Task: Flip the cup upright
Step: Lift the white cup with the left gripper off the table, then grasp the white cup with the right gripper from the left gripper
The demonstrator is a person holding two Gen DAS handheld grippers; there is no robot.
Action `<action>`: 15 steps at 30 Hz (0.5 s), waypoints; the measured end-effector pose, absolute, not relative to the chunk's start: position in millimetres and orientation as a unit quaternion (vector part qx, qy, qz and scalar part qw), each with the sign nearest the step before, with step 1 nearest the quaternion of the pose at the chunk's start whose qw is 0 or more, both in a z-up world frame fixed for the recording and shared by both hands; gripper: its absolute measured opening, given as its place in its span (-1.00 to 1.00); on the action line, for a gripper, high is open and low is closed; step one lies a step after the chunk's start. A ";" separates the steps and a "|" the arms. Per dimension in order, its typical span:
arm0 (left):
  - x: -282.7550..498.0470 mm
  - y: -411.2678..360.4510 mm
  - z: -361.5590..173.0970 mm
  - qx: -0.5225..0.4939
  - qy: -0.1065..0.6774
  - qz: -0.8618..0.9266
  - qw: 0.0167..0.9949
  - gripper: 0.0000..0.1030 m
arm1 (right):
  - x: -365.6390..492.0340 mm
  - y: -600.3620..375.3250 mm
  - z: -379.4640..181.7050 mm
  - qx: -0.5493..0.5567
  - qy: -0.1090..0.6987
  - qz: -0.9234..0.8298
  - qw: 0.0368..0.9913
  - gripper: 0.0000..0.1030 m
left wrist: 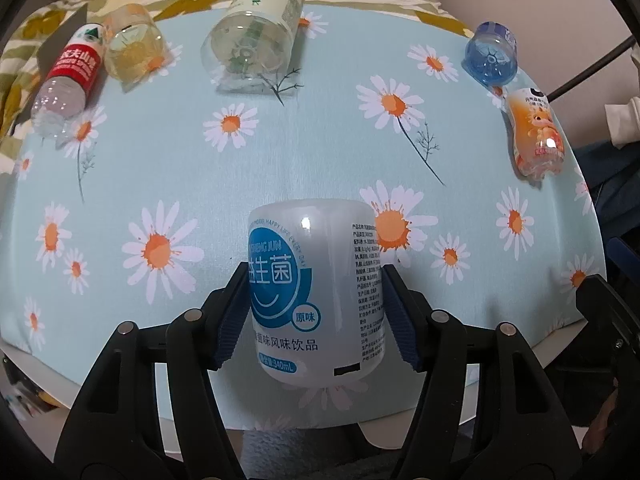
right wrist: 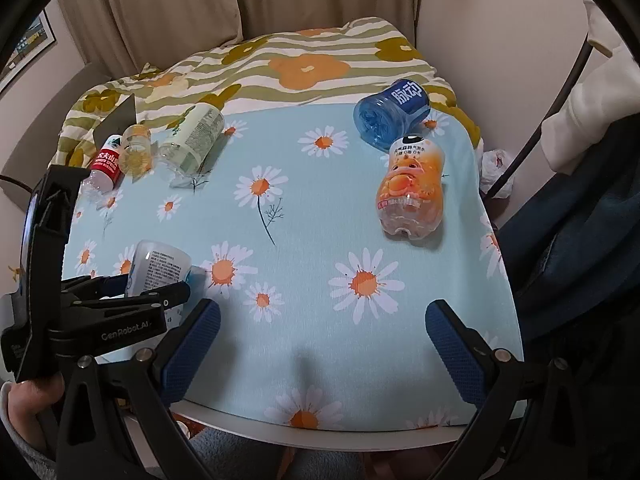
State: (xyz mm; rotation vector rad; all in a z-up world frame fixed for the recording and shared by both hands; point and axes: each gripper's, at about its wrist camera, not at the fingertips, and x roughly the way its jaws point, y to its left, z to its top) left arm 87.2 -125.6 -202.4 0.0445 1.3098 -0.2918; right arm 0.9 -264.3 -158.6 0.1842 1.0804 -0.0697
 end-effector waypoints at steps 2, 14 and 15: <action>86.5 -124.8 -199.7 0.021 0.602 -0.135 0.786 0.34 | 0.1 -264.2 -157.6 0.087 0.512 -0.032 0.854 0.99; 74.4 -102.5 -146.5 -0.005 0.555 -0.096 0.826 1.00 | 0.5 -265.0 -137.5 0.084 0.497 -0.009 0.864 0.99; 71.9 -97.4 -138.5 -0.007 0.552 -0.086 0.830 1.00 | 2.0 -264.6 -133.7 0.085 0.496 -0.003 0.864 0.99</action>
